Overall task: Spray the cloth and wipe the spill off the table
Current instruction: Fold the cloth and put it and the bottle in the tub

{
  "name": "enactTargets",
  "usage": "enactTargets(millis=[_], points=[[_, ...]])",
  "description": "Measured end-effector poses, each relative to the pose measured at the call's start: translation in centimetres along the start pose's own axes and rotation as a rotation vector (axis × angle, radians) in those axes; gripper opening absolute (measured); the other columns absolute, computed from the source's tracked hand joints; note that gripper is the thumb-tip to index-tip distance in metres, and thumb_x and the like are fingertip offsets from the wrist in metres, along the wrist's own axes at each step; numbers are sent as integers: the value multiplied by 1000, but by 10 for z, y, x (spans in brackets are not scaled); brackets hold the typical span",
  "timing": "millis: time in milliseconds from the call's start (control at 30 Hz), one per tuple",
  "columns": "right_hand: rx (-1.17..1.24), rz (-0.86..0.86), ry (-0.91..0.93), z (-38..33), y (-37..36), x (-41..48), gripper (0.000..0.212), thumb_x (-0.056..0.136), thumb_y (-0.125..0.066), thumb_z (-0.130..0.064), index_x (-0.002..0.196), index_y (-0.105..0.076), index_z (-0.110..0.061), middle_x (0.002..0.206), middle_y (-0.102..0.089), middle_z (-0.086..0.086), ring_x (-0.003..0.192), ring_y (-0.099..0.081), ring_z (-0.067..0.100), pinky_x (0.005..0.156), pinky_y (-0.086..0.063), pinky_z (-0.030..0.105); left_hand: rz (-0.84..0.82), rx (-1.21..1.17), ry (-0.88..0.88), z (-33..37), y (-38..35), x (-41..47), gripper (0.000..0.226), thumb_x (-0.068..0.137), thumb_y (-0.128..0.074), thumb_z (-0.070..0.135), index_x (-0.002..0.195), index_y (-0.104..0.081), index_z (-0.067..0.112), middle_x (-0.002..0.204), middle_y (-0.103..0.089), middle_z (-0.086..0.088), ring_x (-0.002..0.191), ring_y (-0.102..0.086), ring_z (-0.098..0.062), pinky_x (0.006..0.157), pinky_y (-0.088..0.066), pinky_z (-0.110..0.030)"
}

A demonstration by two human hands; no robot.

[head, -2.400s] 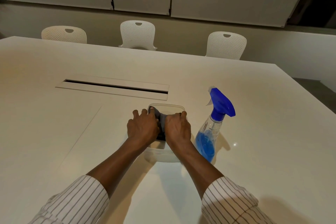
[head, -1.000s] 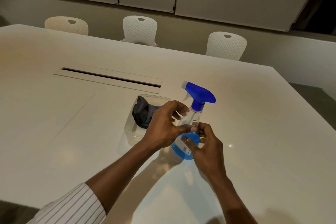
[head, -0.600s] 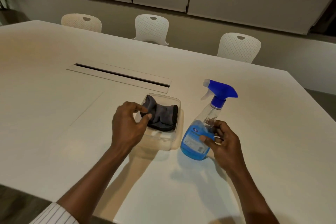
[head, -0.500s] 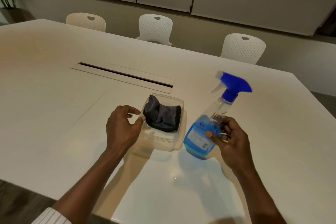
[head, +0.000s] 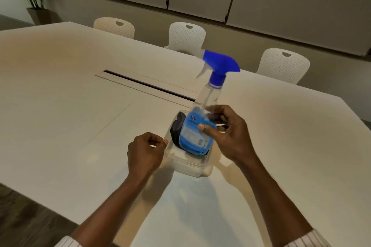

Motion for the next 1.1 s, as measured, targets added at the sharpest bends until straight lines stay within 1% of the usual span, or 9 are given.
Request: enactTargets(millis=[67, 200, 267, 400, 567, 667, 767, 967, 1100], points=[[-33, -31, 0, 8, -16, 0, 48, 76, -87, -25, 118, -63, -21, 103, -71, -3, 96, -69, 12, 77, -63, 27, 16, -7, 15, 0, 1, -1, 17, 87, -87, 40, 82, -77, 26, 83, -77, 10, 70, -76, -23, 79, -66, -47], [-50, -84, -45, 30, -36, -1, 48, 76, -87, -31, 116, -62, -22, 107, -71, -7, 102, -70, 14, 81, -65, 37, 57, 0, 17, -2, 7, 0, 16, 89, -85, 38, 84, -78, 24, 84, -76, 9, 77, -74, -21, 81, -64, -43], [-82, -98, -63, 38, -41, -3, 48, 76, -87, -34, 115, -61, -24, 109, -71, -8, 104, -70, 14, 81, -65, 38, 69, -9, 16, -5, 10, 0, 16, 88, -85, 37, 83, -78, 24, 83, -77, 8, 74, -74, -21, 80, -65, -44], [-187, -118, -58, 44, -49, -9, 50, 74, -87, -39, 113, -60, -23, 107, -72, -13, 98, -71, 10, 79, -65, 33, 75, -37, 25, -8, 11, -2, 19, 86, -86, 38, 76, -76, 26, 75, -77, 10, 65, -76, -21, 75, -66, -47], [-254, -110, -72, 51, -57, -17, 51, 72, -86, -45, 110, -57, -29, 106, -71, -19, 94, -72, 10, 76, -65, 28, 95, -27, 28, -7, 12, -3, 24, 85, -87, 39, 71, -73, 25, 71, -76, 9, 65, -75, -21, 79, -63, -46], [-277, -102, -59, 52, -59, -19, 52, 73, -85, -46, 111, -55, -28, 111, -73, -13, 95, -72, 11, 76, -65, 27, 98, -25, 38, -7, 12, -3, 24, 85, -87, 37, 71, -72, 24, 70, -75, 9, 64, -75, -22, 78, -64, -46], [-283, -90, -53, 51, -59, -21, 52, 74, -85, -46, 112, -55, -28, 113, -73, -12, 95, -72, 12, 77, -65, 26, 103, -28, 40, -7, 11, -4, 24, 85, -87, 35, 71, -71, 24, 70, -75, 8, 63, -75, -23, 79, -64, -47], [-279, -69, -61, 52, -56, -27, 56, 76, -85, -44, 119, -56, -25, 119, -73, -6, 98, -73, 15, 79, -65, 29, 112, -11, 36, -10, 10, -2, 23, 86, -86, 37, 74, -71, 24, 74, -75, 9, 65, -75, -24, 79, -64, -48], [-258, -64, -51, 51, -56, -32, 60, 76, -86, -40, 126, -57, -23, 124, -73, -6, 101, -73, 12, 80, -61, 19, 128, 14, 30, -9, 10, -5, 23, 86, -86, 37, 73, -71, 24, 74, -75, 9, 69, -72, -22, 75, -60, -41]])
Point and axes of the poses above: each hand's wrist, its own x-axis towards the middle knuckle, its own y-axis out of the back of the hand, z = x × y, the point moved 6 cm from there along x, towards the middle knuckle
